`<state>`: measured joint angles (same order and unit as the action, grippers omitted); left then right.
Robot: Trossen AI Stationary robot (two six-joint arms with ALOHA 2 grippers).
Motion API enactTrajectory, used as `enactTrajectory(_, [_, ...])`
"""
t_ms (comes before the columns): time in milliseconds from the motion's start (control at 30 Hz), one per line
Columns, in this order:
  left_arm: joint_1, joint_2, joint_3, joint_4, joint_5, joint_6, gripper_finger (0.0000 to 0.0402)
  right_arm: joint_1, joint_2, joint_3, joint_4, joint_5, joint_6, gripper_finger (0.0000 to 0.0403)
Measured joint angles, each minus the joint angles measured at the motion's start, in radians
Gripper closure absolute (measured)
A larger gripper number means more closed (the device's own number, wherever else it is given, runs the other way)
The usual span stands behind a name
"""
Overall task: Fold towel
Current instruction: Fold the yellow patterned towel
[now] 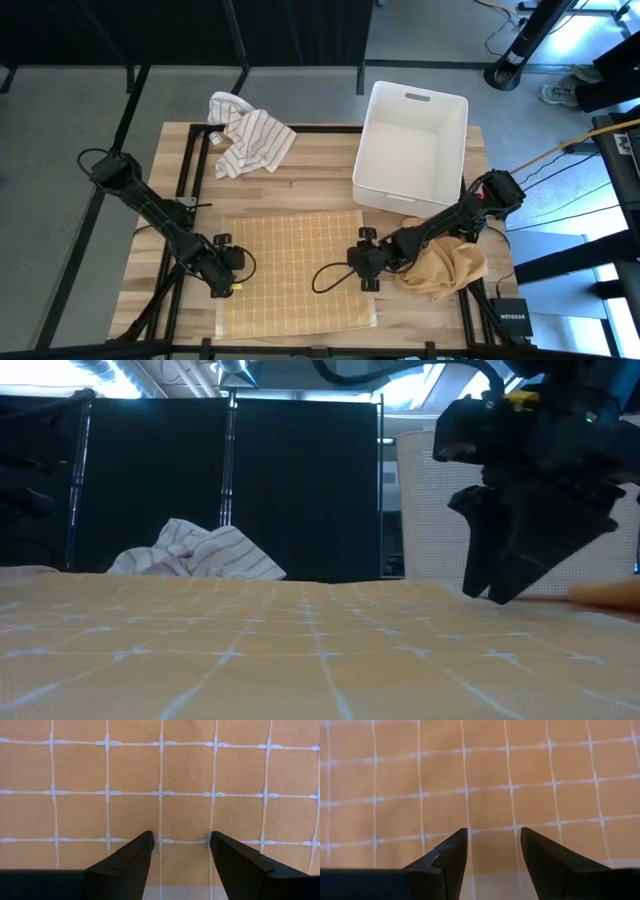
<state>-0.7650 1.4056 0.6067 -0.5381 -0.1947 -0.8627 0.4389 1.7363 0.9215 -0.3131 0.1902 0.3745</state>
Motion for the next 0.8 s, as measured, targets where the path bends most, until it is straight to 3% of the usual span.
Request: enactTrajectory(800, [0.000, 0.001, -0.001, 0.001, 0.002, -0.014, 0.0204, -0.001, 0.015, 0.001, -0.077, -0.032, -0.099, 0.0217])
